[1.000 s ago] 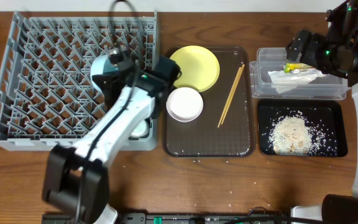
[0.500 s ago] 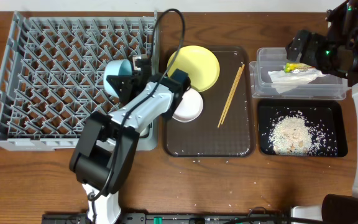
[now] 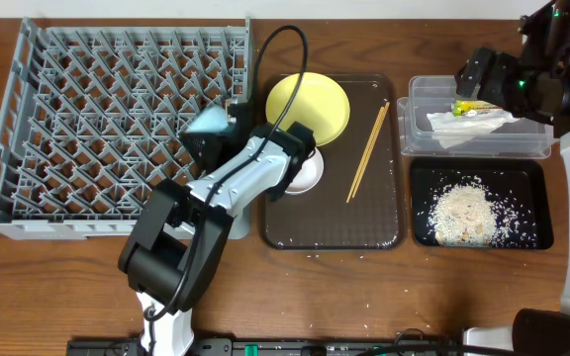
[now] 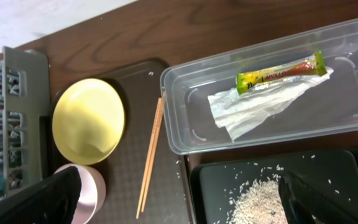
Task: Sort waste into correct bins and load items into the dishwasher
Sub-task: 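Move the left gripper back to the pink bowl on the tray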
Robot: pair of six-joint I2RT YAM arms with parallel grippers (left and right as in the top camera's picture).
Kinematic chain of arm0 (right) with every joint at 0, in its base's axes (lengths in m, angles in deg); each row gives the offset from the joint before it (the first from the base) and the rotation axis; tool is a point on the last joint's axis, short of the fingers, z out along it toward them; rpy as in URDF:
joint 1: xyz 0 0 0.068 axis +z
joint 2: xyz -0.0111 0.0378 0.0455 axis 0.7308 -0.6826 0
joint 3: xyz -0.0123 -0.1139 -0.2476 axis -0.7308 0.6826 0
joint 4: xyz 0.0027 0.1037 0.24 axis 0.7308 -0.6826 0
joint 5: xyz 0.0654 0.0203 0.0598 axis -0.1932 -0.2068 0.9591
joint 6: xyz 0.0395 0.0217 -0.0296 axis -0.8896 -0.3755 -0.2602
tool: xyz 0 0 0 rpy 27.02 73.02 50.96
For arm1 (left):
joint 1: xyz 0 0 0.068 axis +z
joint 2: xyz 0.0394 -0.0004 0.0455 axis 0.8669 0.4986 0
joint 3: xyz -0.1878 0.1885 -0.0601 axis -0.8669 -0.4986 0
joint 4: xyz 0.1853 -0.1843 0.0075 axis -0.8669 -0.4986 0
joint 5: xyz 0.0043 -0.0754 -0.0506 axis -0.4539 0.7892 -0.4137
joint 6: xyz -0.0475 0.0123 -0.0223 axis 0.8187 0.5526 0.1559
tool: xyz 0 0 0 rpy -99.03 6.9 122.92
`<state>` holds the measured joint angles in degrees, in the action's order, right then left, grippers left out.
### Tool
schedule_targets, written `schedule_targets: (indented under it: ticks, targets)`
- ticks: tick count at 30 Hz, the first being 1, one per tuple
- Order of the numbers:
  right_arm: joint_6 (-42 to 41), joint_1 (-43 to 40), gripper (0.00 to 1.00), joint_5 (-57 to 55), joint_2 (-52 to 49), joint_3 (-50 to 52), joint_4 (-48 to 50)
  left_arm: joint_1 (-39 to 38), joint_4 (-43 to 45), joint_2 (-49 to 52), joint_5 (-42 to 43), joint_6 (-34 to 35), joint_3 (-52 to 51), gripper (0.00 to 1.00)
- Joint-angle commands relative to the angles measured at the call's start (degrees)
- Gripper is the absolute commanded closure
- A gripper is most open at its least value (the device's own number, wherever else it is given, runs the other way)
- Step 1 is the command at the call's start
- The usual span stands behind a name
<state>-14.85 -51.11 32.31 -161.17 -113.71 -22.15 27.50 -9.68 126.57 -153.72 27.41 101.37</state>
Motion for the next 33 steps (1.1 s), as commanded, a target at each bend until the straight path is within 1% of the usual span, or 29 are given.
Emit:
schedule_targets:
  ticks: [1, 6, 10, 11, 13, 15, 17, 20, 22, 24, 28, 30, 33]
  targets:
    - [-0.6, -0.3, 0.01, -0.3, 0.0, -0.6, -0.1, 0.0, -1.3, 0.1, 8.2, 1.0, -0.1, 0.60]
    - [-0.6, -0.3, 0.01, -0.3, 0.0, -0.6, -0.1, 0.0, -2.7, -1.4, 13.4, 0.5, 0.8, 0.56]
    - [-0.6, -0.3, 0.01, -0.3, 0.0, -0.6, -0.1, 0.0, -2.5, -4.2, 19.8, -3.1, 2.8, 0.50]
    - [-0.6, -0.3, 0.01, -0.3, 0.0, -0.6, -0.1, 0.0, -2.3, -5.0, 21.6, -3.8, 3.3, 0.46]
    - [-0.6, -0.3, 0.01, -0.3, 0.0, -0.6, -0.1, 0.0, -1.9, -6.8, 25.5, -5.7, 4.0, 0.41]
    - [-0.6, -0.3, 0.01, -0.3, 0.0, -0.6, -0.1, 0.0, -1.1, -9.0, 29.7, -7.6, 4.6, 0.31]
    - [-0.6, -0.3, 0.01, -0.3, 0.0, -0.6, -0.1, 0.0, 0.1, -11.3, 33.9, -9.2, 4.9, 0.26]
    - [-0.6, -0.3, 0.01, -0.3, 0.0, -0.6, -0.1, 0.0, 2.1, -15.1, 40.5, -10.4, 5.4, 0.22]
    - [-0.6, -0.3, 0.01, -0.3, 0.0, -0.6, -0.1, 0.0, 4.2, -17.8, 45.3, -10.7, 5.5, 0.22]
    - [-0.6, -0.3, 0.01, -0.3, 0.0, -0.6, -0.1, 0.0, 7.3, -20.4, 52.0, -10.7, 5.5, 0.21]
    - [-0.6, -0.3, 0.01, -0.3, 0.0, -0.6, -0.1, -0.1, 16.0, -21.9, 64.5, -11.8, 5.4, 0.22]
    - [-0.6, -0.3, 0.01, -0.3, 0.0, -0.6, -0.1, -0.4, 20.6, -20.9, 67.4, -13.4, 5.0, 0.22]
    - [-0.6, -0.3, 0.01, -0.3, 0.0, -0.6, -0.1, -1.0, 23.5, -17.4, 67.4, -13.5, 4.9, 0.23]
